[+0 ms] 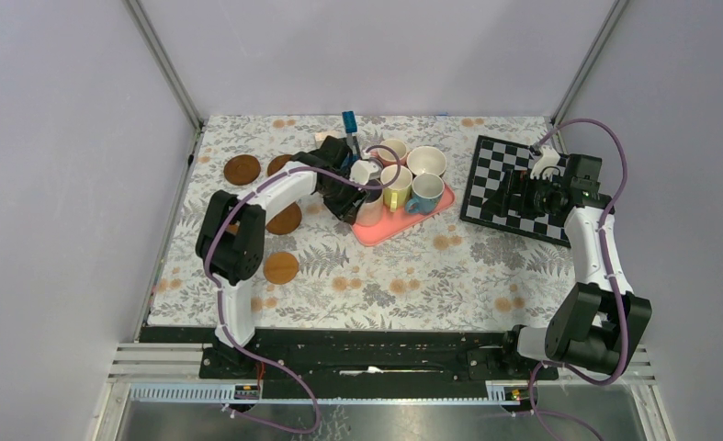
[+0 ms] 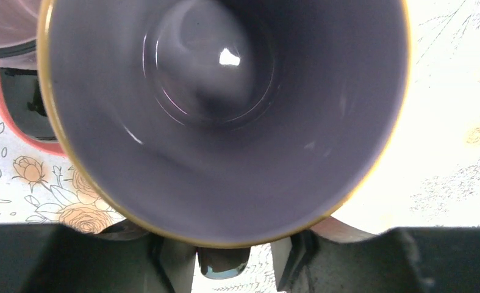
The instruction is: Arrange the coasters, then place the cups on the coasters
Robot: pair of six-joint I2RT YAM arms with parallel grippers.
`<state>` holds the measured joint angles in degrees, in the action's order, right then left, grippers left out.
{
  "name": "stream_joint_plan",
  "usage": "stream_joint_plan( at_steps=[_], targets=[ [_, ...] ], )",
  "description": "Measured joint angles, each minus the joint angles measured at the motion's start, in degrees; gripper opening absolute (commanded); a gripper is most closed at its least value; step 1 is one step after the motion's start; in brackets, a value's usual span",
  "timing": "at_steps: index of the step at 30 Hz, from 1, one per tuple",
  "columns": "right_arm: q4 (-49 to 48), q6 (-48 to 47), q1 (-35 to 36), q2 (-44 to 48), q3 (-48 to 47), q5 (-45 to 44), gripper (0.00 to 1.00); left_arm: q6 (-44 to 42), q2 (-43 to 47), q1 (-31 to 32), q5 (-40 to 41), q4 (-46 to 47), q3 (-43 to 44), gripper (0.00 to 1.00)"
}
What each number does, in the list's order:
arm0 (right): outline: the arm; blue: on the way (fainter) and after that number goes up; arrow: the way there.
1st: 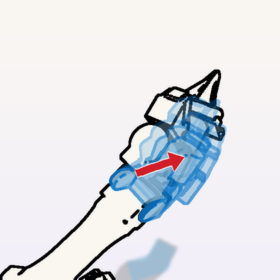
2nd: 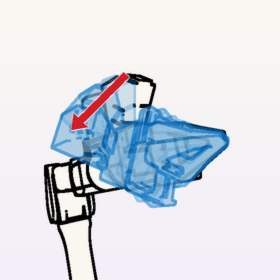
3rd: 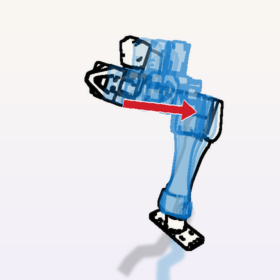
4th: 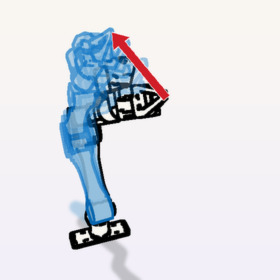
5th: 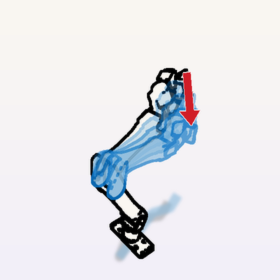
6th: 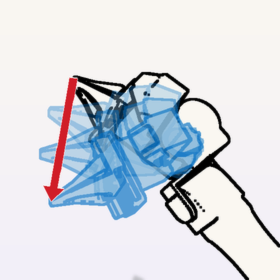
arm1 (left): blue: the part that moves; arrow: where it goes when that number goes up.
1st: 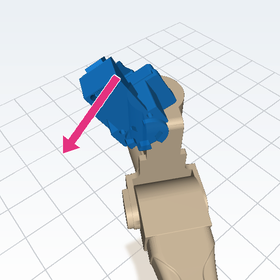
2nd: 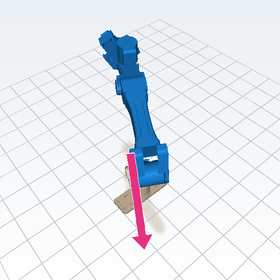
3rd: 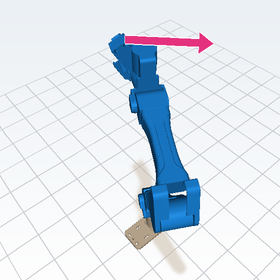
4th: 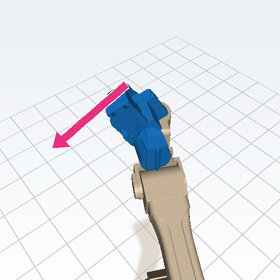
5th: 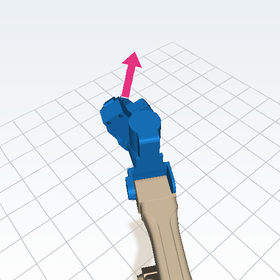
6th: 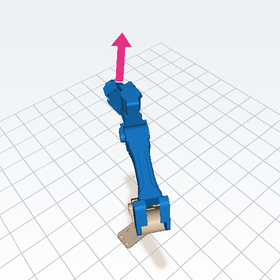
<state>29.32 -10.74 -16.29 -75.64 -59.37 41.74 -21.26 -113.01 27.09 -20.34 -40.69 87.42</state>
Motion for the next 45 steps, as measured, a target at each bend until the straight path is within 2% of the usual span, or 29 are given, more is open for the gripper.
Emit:
stream_joint_plan(
  at_steps=[8,11,22,32,45],
  targets=[
    [-0.1,0.0,0.0,0.0,0.1,0.0,0.98,2.1,0.2,0.5,0.0,1.8,0.0,0.13],
    [-0.1,0.0,0.0,0.0,0.2,0.0,0.98,2.7,0.4,0.6,0.4,2.2,-0.1,0.01],
    [1.5,3.8,0.9,0.1,-2.5,1.9,0.98,5.1,4.3,0.5,1.3,1.8,-3.6,0.0],
    [2.1,15.0,11.2,0.2,-9.3,-0.2,0.98,7.3,12.5,-1.5,0.8,1.0,-6.5,0.0],
    [3.6,27.6,22.6,0.7,-17.5,-3.4,0.98,10.7,23.2,-11.5,-0.9,6.8,-14.9,0.0]
  ],
)
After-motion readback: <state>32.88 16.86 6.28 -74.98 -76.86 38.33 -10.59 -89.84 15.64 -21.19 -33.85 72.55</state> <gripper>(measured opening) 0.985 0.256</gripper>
